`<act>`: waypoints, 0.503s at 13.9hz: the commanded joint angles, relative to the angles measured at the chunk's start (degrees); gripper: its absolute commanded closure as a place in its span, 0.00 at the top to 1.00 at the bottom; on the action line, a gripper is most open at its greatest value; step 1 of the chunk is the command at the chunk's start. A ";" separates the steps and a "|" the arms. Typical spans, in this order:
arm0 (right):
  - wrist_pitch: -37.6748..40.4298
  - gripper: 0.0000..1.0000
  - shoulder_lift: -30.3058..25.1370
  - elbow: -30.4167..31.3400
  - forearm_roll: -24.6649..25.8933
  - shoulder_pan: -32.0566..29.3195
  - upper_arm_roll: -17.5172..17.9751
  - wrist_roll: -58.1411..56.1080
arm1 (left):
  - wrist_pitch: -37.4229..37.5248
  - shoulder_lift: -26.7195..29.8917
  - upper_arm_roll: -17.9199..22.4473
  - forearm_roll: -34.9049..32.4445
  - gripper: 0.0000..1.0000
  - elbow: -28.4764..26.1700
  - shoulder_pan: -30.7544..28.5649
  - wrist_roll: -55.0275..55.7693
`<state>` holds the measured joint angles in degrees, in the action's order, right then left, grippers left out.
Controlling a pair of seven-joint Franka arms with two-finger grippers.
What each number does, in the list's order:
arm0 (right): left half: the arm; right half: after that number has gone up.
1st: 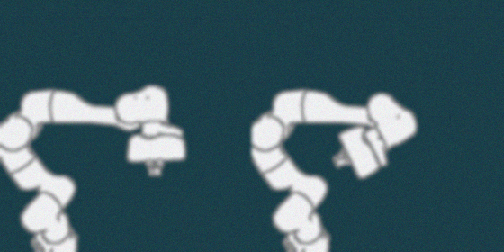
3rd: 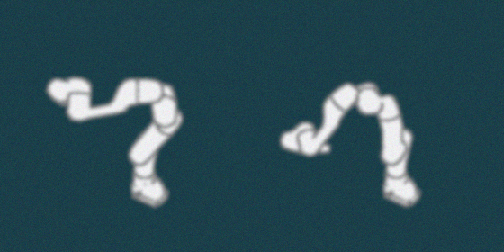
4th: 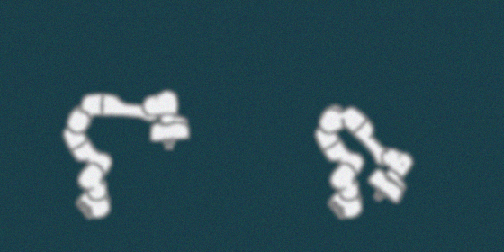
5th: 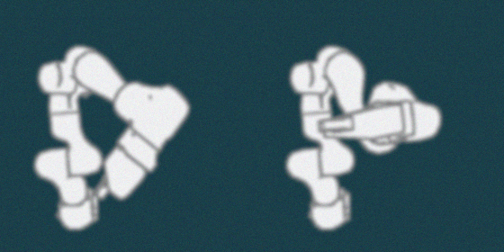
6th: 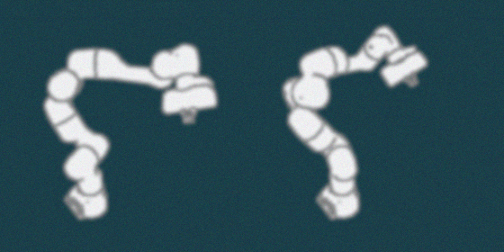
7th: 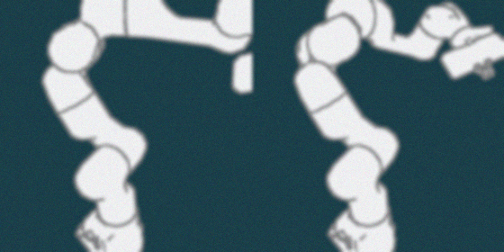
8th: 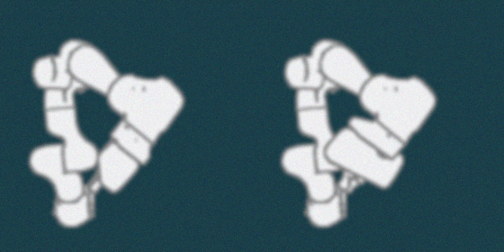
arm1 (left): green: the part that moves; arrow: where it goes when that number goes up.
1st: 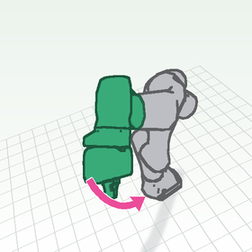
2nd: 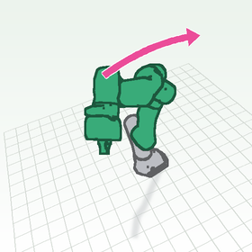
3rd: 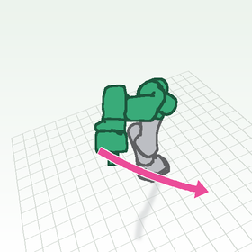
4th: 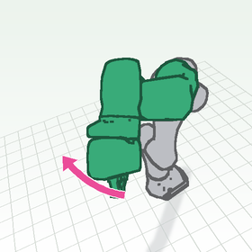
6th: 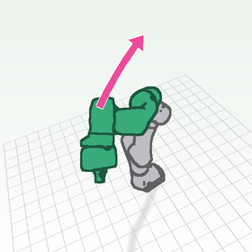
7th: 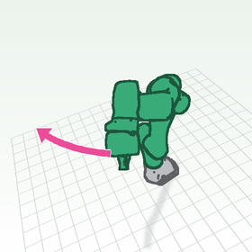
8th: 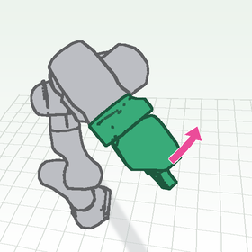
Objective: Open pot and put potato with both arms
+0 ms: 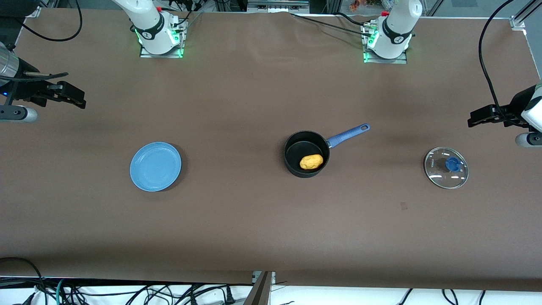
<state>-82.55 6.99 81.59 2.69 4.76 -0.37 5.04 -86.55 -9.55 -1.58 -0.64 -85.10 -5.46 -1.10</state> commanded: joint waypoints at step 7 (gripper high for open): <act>0.72 1.00 0.83 -1.96 0.47 -0.72 1.08 -1.08 | 1.04 -0.56 0.17 0.99 1.00 1.60 -0.08 0.14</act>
<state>-82.56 7.06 81.49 2.69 4.76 -0.13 4.81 -86.55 -9.55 -1.57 -0.64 -85.10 -5.47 -1.10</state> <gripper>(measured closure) 0.000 0.000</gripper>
